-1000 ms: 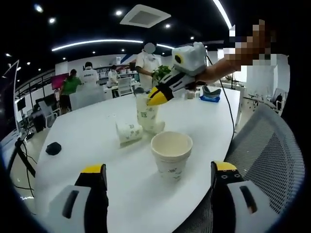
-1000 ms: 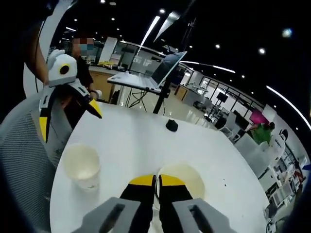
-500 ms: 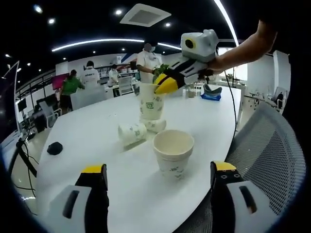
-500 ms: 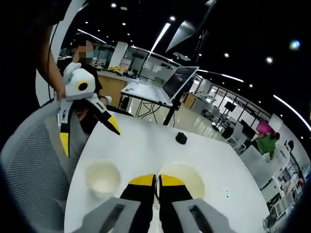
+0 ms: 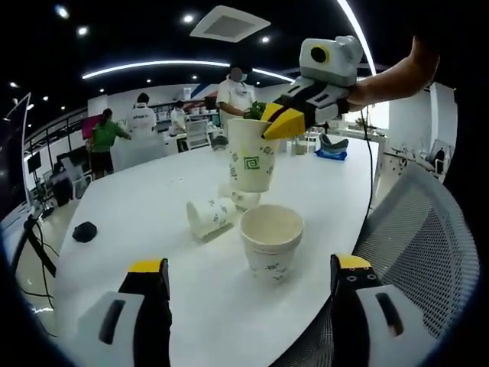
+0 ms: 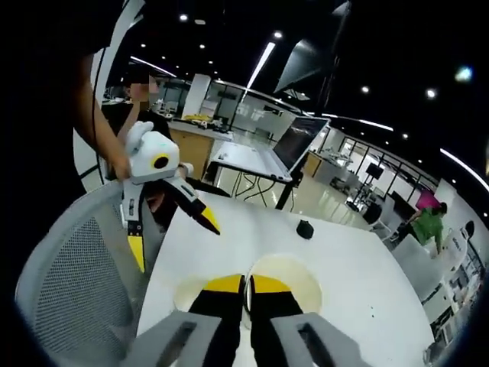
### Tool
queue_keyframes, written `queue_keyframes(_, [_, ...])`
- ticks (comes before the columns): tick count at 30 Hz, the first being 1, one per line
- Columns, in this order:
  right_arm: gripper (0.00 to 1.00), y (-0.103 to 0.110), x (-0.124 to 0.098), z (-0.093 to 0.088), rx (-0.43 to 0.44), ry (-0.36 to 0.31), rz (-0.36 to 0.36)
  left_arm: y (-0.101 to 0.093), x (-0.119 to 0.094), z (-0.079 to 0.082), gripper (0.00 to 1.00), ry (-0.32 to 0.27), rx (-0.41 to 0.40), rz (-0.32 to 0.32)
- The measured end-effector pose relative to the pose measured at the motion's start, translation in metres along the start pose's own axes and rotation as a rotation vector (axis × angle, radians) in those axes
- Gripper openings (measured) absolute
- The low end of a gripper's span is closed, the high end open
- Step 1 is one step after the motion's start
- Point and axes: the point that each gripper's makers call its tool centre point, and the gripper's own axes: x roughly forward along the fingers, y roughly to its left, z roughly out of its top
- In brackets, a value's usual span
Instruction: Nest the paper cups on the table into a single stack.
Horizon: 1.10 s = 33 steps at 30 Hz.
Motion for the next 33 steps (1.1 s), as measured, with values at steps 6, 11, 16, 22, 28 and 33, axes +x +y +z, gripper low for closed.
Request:
queue_keyframes(6, [0.00,0.017,0.000,0.008,0.014,-0.015,0.033,0.000,0.000,0.001,0.86,-0.003,-0.002,0.002])
queue_keyframes(11, [0.00,0.026,0.003,0.013,0.019,-0.026,0.052,0.000,0.000,0.001,0.85,-0.006,-0.002,-0.001])
queue_keyframes(16, [0.00,0.037,0.009,0.011,0.031,-0.019,0.076,0.000,0.000,0.001,0.85,-0.007,0.000,-0.003])
queue_keyframes(22, [0.00,0.049,0.018,0.005,0.042,-0.009,0.102,0.000,0.000,0.001,0.85,-0.007,0.001,-0.004])
queue_keyframes(28, [0.00,0.060,0.029,-0.002,0.041,0.011,0.123,-0.001,0.000,0.000,0.85,-0.007,0.003,-0.011])
queue_keyframes(33, [0.00,0.065,0.036,-0.011,0.032,0.041,0.133,-0.002,0.000,-0.002,0.84,0.003,0.005,-0.017])
